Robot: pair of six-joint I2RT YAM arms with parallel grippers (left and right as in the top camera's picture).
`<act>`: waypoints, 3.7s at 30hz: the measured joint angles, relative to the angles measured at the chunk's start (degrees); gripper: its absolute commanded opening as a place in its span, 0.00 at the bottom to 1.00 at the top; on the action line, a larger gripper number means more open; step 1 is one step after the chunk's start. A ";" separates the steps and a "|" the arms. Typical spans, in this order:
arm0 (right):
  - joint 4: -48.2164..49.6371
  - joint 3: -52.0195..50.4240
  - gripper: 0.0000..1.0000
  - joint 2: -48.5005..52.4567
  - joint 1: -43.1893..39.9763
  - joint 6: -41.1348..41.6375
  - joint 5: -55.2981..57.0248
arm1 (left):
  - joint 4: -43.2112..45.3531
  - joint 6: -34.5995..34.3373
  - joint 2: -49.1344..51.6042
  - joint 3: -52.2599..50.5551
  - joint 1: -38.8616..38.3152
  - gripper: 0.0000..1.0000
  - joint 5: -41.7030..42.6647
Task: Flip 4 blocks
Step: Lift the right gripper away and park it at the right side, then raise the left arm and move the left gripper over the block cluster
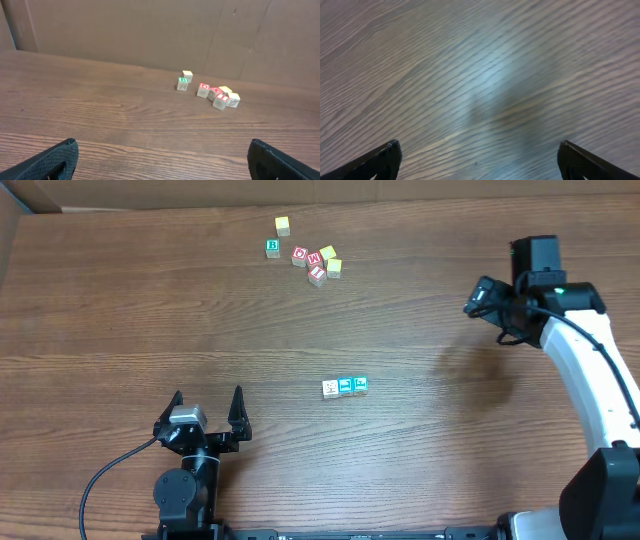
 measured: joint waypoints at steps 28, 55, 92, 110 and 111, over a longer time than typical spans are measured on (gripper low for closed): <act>-0.28 0.00 1.00 0.02 -0.90 -0.04 -0.22 | -43.06 -3.76 28.98 45.07 0.00 1.00 17.20; -0.26 -0.02 1.00 0.07 -0.92 -0.17 -0.20 | -62.07 -1.86 114.22 111.25 -10.36 0.09 26.91; -0.24 -0.02 1.00 0.07 -0.90 -0.17 -0.20 | -28.30 16.24 138.25 111.27 -21.57 0.51 -5.55; -0.26 -0.02 1.00 0.07 -0.92 -0.15 -0.20 | -30.75 15.34 137.85 111.40 -21.57 0.30 -5.57; -0.26 -0.02 1.00 0.07 -0.92 -0.17 -0.20 | -30.84 14.86 137.48 111.40 -21.57 0.29 -5.55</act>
